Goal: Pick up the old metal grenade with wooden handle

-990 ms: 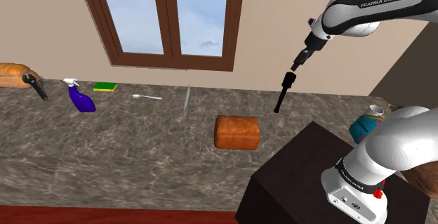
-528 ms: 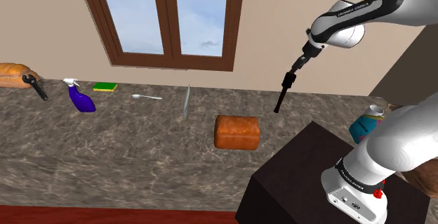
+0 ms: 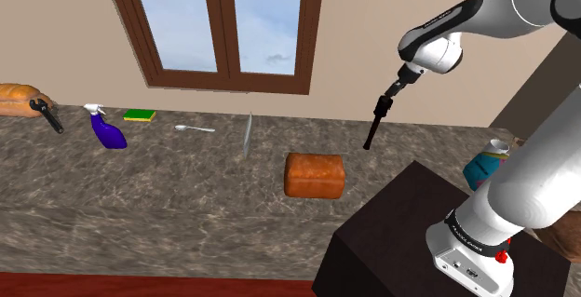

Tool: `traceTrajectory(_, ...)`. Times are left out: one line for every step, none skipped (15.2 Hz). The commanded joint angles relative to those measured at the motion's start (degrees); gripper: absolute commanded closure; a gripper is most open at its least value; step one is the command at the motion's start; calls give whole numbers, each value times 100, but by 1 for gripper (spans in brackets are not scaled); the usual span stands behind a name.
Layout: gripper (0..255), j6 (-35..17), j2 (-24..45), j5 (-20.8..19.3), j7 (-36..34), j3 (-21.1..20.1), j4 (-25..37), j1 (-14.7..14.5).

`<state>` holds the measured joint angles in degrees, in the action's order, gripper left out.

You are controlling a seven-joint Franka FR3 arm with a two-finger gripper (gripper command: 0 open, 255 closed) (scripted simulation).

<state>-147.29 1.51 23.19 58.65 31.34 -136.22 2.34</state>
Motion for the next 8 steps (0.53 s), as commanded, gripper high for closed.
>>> traceTrajectory(0, -107, 154, 236, 210, -12, -2, 10)
traceTrajectory(0, -161, 226, 348, 301, -26, -10, 14)
traceTrajectory(0, -214, 299, 463, 395, -47, -17, 22)
traceTrajectory(0, -265, 372, 580, 490, -69, -21, 31)
traceTrajectory(0, -343, 491, 770, 645, -107, -24, 48)
traceTrajectory(0, -343, 490, 769, 644, -112, -24, 53)
traceTrajectory(0, -343, 490, 769, 644, -113, -24, 54)
traceTrajectory(255, -344, 494, 772, 646, -114, -21, 54)
